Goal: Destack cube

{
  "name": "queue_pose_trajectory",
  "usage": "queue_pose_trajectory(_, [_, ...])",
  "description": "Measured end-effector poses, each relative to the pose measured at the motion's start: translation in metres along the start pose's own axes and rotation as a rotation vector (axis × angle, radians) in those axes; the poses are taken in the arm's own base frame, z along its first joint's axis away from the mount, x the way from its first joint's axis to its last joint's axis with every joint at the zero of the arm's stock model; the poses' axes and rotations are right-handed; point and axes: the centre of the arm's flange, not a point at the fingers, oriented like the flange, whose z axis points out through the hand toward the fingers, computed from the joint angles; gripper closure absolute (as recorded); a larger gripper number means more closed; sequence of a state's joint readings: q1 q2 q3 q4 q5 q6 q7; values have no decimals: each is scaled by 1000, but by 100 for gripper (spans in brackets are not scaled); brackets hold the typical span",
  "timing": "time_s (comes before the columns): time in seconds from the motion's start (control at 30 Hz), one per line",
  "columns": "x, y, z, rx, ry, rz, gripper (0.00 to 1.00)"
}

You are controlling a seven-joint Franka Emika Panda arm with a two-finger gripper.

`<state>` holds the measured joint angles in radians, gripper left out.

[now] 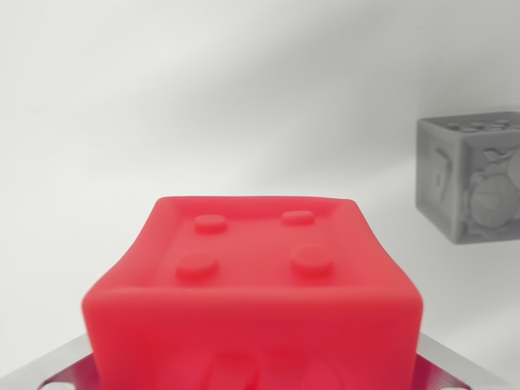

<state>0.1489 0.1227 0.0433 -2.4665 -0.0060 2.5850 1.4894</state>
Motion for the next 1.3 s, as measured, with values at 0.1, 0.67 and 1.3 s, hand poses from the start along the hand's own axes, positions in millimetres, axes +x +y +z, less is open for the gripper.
queue_pose_trajectory(0.1, [-4,-3,2,0,0,5,100])
queue_pose_trajectory(0.67, [-27,-23,17,0,-1,30,100])
queue_pose_trajectory(1.3, [-53,-44,32,-1,-1,56,100])
